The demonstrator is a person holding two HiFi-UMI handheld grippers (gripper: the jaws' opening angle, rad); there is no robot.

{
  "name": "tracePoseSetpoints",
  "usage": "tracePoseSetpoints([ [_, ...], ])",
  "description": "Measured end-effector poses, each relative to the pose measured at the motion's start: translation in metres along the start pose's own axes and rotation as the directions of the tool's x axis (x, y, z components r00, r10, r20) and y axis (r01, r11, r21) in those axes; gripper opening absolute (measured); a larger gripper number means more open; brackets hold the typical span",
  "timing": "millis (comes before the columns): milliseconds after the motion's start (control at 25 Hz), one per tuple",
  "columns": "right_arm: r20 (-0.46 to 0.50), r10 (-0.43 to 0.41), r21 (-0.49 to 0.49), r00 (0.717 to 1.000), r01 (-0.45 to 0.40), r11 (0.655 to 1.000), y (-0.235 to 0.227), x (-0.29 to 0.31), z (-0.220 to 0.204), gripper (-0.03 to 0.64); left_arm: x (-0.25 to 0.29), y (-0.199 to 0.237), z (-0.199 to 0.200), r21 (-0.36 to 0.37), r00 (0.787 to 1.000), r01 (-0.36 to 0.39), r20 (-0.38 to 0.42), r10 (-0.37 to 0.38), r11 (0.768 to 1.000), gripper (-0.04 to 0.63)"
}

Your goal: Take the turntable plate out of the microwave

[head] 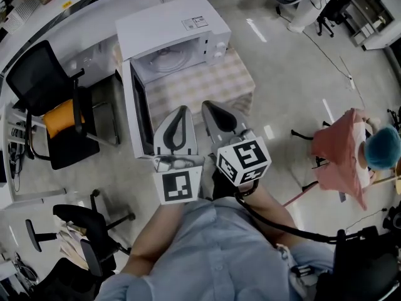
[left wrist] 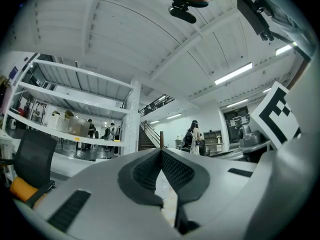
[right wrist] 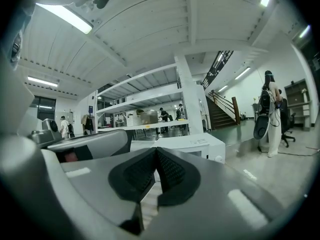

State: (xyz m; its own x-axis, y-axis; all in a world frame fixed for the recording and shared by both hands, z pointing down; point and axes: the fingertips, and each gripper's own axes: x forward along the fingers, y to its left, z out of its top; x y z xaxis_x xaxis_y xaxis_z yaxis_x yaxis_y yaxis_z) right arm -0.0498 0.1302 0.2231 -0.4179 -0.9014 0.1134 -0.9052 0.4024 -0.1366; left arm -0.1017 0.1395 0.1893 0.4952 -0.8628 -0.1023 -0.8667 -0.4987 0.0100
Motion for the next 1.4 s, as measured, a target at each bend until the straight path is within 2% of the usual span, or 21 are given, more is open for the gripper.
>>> tracePoseSetpoints([
  [200,0.011,0.012,0.005,1.0,-0.012,1.0,-0.025,0.02,0.002,0.002,0.026,0.004,-0.007,0.018,1.0,-0.023,-0.006,0.023,1.0,0.008],
  [640,-0.022,0.105,0.071,0.994,-0.103,0.992,-0.09,0.085,-0.005,0.002,0.103,0.022,-0.031,0.041,0.99,-0.13,-0.051,0.132,0.991,0.008],
  [960,-0.027,0.182,0.126,0.983,-0.177,0.976,-0.132,0.129,-0.004,0.002,0.154,0.05,-0.029,0.109,0.967,-0.244,-0.048,0.251,0.964,0.008],
  [1400,-0.05,0.309,0.117,0.95,-0.302,0.946,-0.147,0.174,-0.008,0.002,0.191,0.076,-0.032,0.143,0.935,-0.352,0.004,0.355,0.925,0.008],
])
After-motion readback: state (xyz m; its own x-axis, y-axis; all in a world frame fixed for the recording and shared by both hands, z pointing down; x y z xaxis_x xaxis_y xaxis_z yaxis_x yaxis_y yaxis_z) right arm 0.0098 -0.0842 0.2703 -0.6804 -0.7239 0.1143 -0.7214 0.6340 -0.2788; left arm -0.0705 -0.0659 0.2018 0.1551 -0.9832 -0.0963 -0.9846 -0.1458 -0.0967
